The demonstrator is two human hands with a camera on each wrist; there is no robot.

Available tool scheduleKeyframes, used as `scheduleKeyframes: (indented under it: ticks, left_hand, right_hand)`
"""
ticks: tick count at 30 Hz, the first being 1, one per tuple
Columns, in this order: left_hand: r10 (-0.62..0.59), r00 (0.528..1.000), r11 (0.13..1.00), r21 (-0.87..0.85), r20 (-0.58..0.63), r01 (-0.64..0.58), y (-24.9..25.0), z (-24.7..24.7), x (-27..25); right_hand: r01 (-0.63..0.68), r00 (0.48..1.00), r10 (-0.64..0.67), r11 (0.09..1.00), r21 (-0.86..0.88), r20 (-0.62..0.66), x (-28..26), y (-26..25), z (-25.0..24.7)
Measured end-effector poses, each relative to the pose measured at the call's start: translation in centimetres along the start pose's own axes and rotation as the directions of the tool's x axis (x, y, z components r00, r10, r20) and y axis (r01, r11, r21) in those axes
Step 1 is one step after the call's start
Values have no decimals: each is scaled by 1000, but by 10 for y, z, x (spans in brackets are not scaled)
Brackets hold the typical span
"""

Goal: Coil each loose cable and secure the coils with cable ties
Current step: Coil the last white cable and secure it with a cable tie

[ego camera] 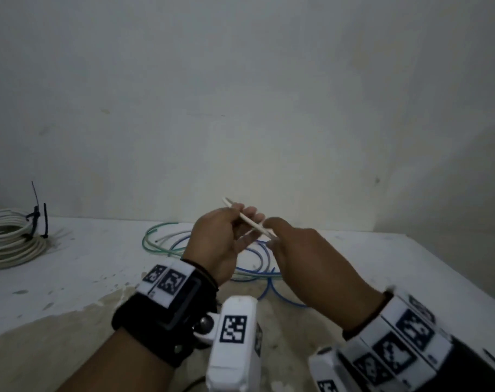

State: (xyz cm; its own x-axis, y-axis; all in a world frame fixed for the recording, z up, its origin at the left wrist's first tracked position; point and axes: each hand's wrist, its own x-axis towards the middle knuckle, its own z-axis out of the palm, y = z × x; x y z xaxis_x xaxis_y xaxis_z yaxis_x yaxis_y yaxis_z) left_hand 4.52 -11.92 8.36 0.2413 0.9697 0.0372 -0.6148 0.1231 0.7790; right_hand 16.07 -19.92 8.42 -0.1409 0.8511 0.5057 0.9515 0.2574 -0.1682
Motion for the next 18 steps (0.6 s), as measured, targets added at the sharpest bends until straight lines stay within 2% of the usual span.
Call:
scheduleKeyframes:
  ticks: [2,4,7,10,12,13,16,18]
  left_hand:
    - [30,999,998,-54,-40,-32,8,0,7]
    - [65,993,993,-94,-98,-74,20,-4,15]
    - [96,977,980,-152,-191,-126,38,-16,31]
    - [107,961,963,-214,-256,-164,54,-31,45]
    - [112,951,962,-210,-287,-176,58,-35,48]
    - [113,952,966,-191,-286,-172,56,-33,46]
    - [73,971,989,-106,-226,-99,39,-15,32]
    - [48,981,996,-65,-186,-61,28,-2,25]
  right_hand:
    - [-94,994,87,988,121,60,-14,8,-4]
    - [-162,981,140,972,173,134,-29,22,-12]
    - [-244,946,213,964,103,246,-53,47,-30]
    - [-355,888,324,934,38,328,-70,71,-54]
    - [-413,878,389,910,31,279,-78,84,-64]
    - [-418,893,403,908,36,202,-81,90,-67]
    - [-384,922,383,923,-12,-51,-82,94,-65]
    - [-364,927,360,931,-27,-101,-81,87,-59]
